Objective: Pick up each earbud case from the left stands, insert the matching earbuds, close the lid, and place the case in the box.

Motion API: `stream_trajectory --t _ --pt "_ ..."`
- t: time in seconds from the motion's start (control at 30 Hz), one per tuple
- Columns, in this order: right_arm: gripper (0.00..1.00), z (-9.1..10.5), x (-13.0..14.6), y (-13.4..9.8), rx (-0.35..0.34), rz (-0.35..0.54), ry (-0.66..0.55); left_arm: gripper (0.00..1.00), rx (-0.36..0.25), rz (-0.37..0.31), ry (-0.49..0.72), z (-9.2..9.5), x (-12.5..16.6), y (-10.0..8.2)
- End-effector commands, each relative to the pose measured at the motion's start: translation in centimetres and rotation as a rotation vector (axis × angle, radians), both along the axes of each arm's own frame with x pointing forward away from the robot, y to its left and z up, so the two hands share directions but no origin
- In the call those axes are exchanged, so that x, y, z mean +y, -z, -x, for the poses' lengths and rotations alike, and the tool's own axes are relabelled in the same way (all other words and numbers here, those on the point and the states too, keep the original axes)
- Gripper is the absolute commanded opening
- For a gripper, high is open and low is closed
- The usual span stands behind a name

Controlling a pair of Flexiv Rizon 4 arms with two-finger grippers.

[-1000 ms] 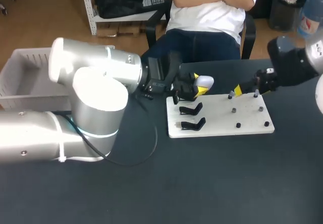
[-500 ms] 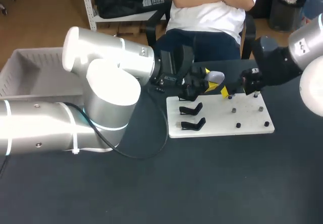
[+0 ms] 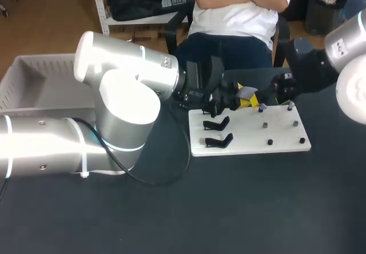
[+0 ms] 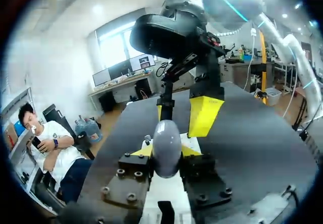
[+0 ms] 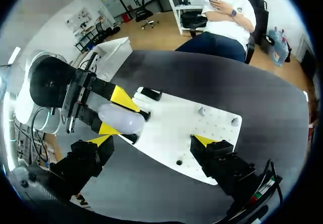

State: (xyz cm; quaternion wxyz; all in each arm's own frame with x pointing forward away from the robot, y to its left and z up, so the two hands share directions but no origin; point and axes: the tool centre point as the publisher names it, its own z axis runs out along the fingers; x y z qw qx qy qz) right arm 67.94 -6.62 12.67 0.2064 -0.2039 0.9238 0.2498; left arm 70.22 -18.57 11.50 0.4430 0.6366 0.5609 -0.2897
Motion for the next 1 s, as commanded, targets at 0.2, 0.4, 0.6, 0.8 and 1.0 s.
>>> stream_trajectory --t 0.2,0.4,0.6,0.8,1.0 --pt "1.0 -0.5 -0.2 -0.1 0.0 0.006 0.01 0.0 0.007 0.017 0.005 0.9 0.4 0.0" --pt "1.0 -1.1 -0.4 -0.6 -0.013 0.017 0.013 0.0 0.01 0.024 0.004 1.3 0.8 0.0" --pt "1.0 -1.3 -0.8 -1.5 -0.034 0.055 0.016 0.0 0.088 0.122 0.029 1.2 1.5 0.3" --pt "1.0 -0.9 -3.0 -2.7 -0.048 0.12 0.071 0.0 0.122 0.215 0.071 0.9 1.8 -0.1" --pt "1.0 -0.5 -5.8 -3.2 -0.054 0.216 0.125 0.0 0.142 0.303 0.099 0.7 1.8 -1.2"
